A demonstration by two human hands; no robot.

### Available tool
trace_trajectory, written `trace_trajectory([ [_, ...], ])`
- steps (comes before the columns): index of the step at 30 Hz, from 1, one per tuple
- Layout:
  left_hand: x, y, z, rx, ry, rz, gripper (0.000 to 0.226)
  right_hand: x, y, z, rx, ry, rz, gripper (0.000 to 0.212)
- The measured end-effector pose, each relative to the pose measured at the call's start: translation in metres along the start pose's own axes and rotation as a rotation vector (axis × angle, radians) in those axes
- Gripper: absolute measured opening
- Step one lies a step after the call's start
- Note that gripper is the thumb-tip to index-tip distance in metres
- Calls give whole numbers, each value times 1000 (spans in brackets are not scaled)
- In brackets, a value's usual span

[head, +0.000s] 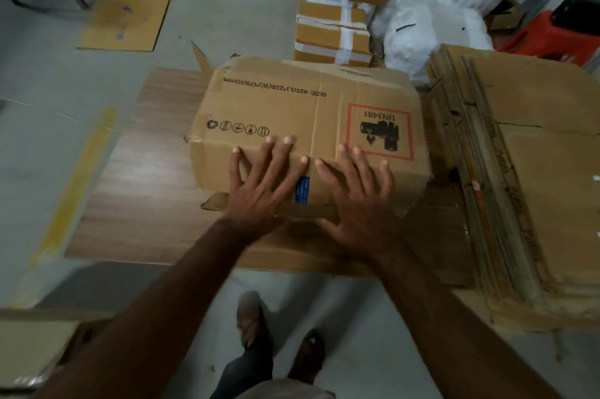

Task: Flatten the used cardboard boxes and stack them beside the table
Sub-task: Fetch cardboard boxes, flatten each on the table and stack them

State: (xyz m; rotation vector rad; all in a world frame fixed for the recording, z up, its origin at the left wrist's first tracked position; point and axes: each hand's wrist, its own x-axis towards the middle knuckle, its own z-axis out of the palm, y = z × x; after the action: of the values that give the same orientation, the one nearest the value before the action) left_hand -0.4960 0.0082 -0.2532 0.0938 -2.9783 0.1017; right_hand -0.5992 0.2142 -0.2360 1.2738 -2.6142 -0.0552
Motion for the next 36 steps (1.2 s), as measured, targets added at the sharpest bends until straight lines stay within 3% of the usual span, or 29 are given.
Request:
trace_trajectory([
  [2,2,4,1,21,-34,-66,129,0,2,5,-87,-20,24,126],
  [5,7,8,-8,43,-16,-117,117,-3,1,7,-180,-5,34,131],
  [9,2,2,-27,-20,-70,-43,120,-5,-1,-3,-104,-45,64,121],
  [13,-3,-14,-63,-94,-233,23,118,-11,3,-39,79,-216,6,105],
  [16,0,-25,-104,-221,-268,25,87,-10,17,-79,189,-222,-9,76],
  [18,7,-37,-125,-316,-213,11,50,1,32,-105,263,-155,12,55],
  [20,17,-44,-142,-303,-127,-38,35,20,48,-125,392,-168,24,46],
  [23,40,-51,-148,-88,-22,-75,40,55,63,-135,354,-201,-13,62],
  [26,64,-54,-140,-35,-12,-145,45,84,72,-132,289,-252,58,70],
  [30,77,-57,-110,-63,21,-125,81,105,73,-121,56,-180,166,77],
  [33,83,-56,-92,-93,-42,-49,102,117,69,-104,-3,-171,331,74],
  [36,90,-55,-77,-75,-158,-21,103,126,63,-82,89,-248,417,67],
])
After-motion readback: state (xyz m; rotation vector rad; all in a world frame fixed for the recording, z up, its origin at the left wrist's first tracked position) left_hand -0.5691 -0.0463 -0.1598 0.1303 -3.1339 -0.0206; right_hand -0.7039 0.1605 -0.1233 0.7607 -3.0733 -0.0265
